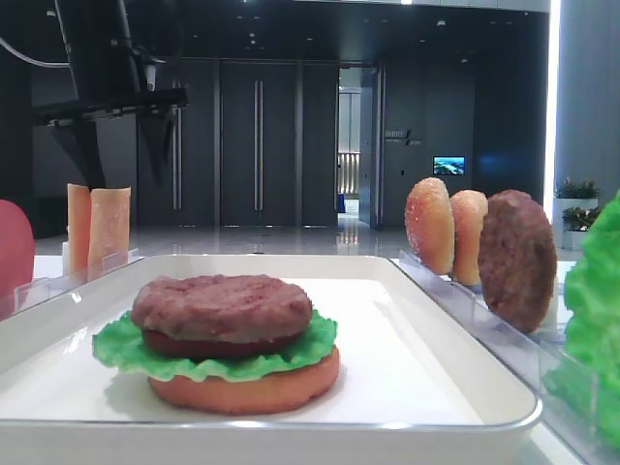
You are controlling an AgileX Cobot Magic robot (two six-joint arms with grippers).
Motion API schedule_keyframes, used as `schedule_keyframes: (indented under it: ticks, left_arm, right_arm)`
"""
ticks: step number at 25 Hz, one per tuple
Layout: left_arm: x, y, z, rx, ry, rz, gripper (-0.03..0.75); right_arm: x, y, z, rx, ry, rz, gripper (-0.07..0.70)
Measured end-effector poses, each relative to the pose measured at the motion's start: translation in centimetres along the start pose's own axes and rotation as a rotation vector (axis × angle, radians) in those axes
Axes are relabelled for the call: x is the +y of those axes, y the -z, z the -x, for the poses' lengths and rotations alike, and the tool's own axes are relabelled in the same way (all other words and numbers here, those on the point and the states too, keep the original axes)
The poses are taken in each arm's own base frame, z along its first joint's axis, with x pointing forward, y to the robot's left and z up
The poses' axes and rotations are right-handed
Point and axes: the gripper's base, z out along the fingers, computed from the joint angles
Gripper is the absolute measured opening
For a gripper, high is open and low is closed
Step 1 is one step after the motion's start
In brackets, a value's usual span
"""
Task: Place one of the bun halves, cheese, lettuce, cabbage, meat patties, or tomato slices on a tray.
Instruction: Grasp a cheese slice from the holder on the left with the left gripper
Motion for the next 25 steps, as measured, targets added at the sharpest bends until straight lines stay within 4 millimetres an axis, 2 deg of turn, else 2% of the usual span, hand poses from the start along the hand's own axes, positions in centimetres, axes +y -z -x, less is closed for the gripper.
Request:
schedule_keyframes:
  ticks: [6, 11, 20, 25]
  left_arm:
    - [-0.1, -1.4, -0.1, 0.032, 0.009, -0.009, 0.535]
    - [0.1, -1.7, -0.3, 0.051, 0.005, 0.007, 0.518]
    - [0.5, -1.7, -0.3, 0.059, -0.015, 0.059, 0.414]
    - [0.6, -1.7, -0.3, 0.058, -0.033, 0.065, 0.281]
  right_arm:
    - [0.0, 0.0, 0.0, 0.000, 0.000, 0.000, 0.416]
    - [0.0, 0.0, 0.0, 0.000, 0.000, 0.000, 0.416]
    - [0.0, 0.0, 0.0, 0.000, 0.000, 0.000, 0.416]
    - [0.0, 0.0, 0.0, 0.000, 0.000, 0.000, 0.416]
